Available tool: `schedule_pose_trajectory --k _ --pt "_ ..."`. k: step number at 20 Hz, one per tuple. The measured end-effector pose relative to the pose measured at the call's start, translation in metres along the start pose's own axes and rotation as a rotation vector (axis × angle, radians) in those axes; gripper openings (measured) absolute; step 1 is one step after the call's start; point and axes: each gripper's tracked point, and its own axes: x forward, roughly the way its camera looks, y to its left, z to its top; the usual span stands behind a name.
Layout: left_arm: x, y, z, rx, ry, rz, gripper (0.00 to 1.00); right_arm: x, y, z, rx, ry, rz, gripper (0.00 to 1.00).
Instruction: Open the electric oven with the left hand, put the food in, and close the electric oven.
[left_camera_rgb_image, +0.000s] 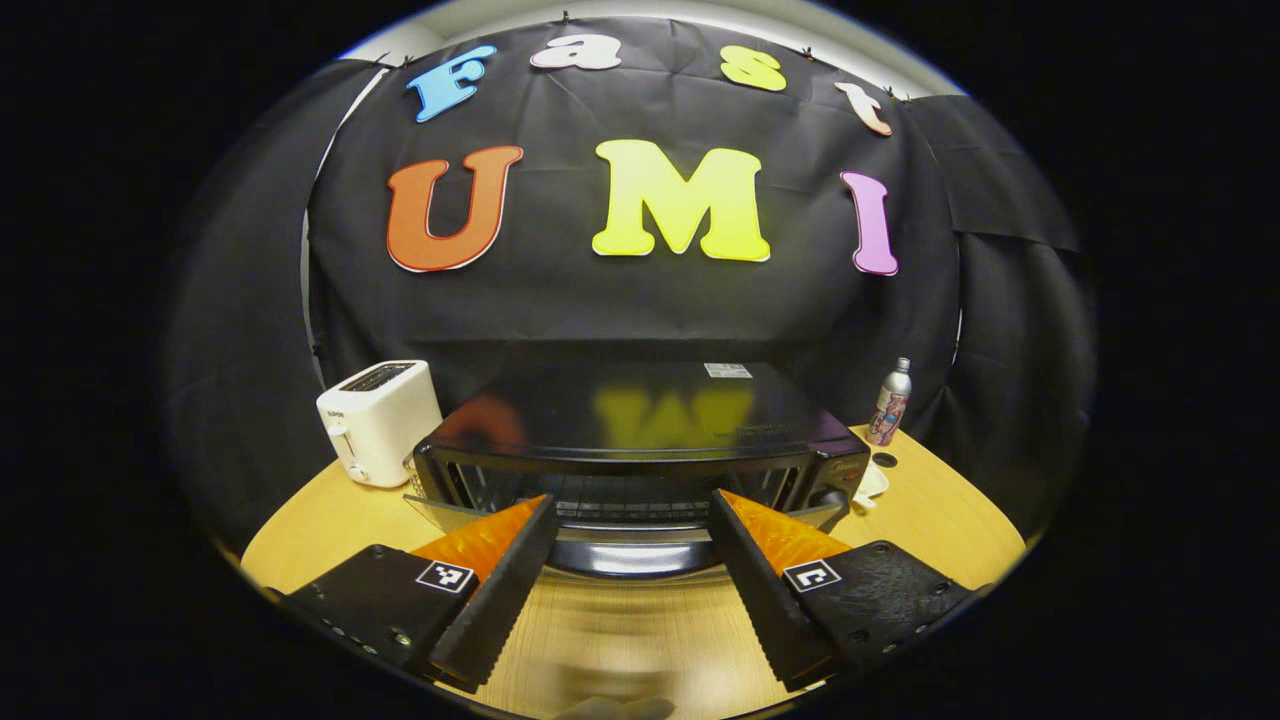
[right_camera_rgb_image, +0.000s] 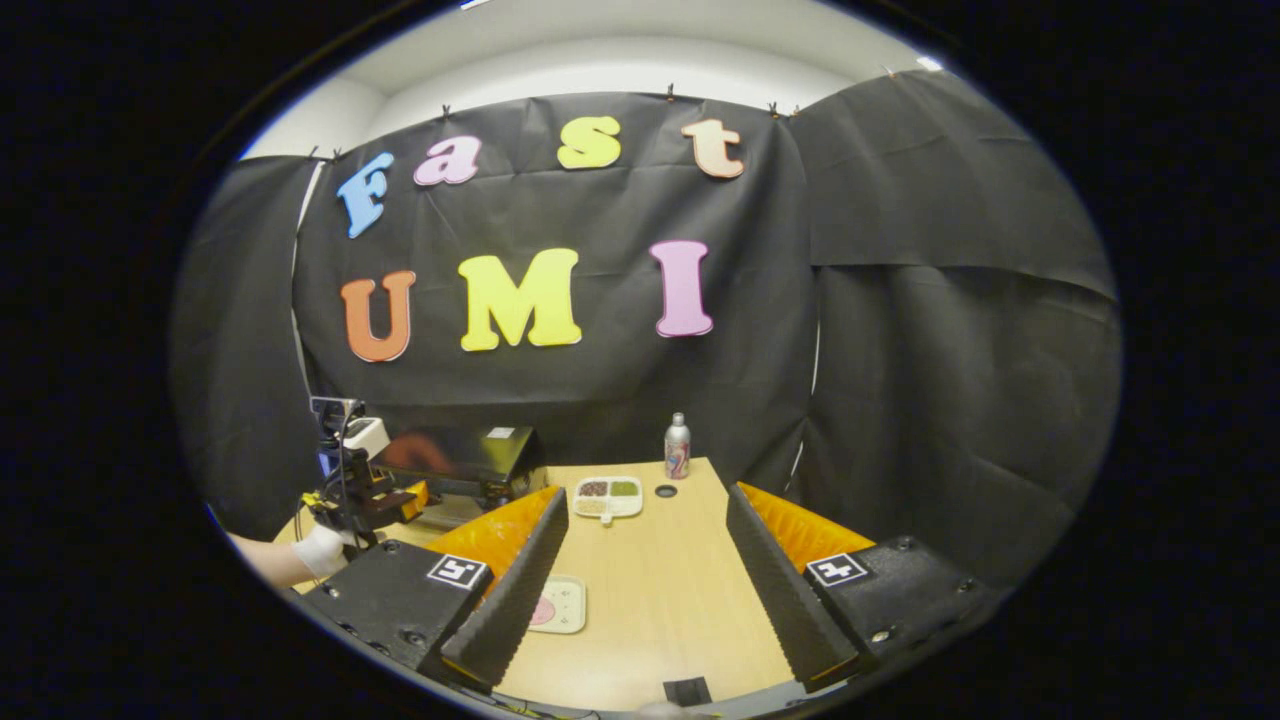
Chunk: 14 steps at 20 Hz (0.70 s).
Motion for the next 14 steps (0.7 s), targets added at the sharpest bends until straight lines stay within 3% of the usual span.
schedule_pose_trajectory --k 4,14 --pt "-0.021 -0.001 -0.024 0.058 0.031 0.000 0.96 -0.007 0.005 -0.009 0.006 0.019 0.023 0.97" --pt "-0.051 -0.003 -0.078 0.051 0.097 -0.002 0.96 -0.018 0.009 -0.034 0.002 0.071 0.021 0.97"
